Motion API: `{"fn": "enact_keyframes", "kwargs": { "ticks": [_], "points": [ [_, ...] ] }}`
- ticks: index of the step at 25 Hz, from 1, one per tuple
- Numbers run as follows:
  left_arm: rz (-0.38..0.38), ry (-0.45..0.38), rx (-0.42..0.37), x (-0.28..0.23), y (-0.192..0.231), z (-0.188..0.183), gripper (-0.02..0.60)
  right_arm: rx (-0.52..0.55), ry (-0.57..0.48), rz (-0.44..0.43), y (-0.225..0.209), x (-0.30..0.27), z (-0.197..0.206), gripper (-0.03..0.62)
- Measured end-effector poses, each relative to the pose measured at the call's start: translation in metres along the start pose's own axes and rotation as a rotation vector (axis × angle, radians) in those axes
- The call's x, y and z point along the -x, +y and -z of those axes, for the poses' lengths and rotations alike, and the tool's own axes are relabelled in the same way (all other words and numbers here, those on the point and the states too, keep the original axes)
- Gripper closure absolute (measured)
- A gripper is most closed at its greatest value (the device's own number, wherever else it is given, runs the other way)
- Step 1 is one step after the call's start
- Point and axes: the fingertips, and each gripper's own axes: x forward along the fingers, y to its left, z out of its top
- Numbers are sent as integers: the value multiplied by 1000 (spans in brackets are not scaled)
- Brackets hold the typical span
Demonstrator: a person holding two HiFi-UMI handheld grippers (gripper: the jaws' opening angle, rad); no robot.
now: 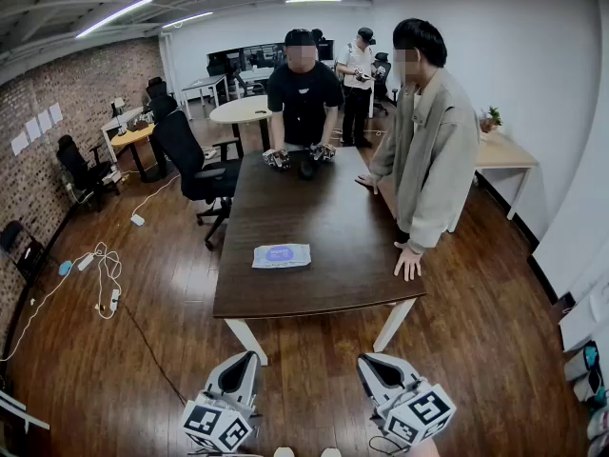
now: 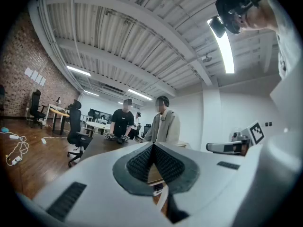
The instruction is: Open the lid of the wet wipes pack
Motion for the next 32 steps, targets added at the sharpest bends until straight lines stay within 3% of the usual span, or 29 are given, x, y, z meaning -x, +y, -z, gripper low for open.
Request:
{"fn": "enact_keyframes", "kwargs": {
  "ticks": [8,17,24,32],
  "points": [
    [-12,10,-8,-10,-26,10,581,-15,25,-38,-17,19,13,589],
    [-32,37,-2,-32,-24,20,581,-34,52,-77,-35,12,23,589],
    [-33,49,8,-73,15,25,581,-32,67,-76,-61,-37,25,589],
    [-32,72,53,-144,95,28,581,-31,111,-52,-97,-125,22,589]
  ]
}}
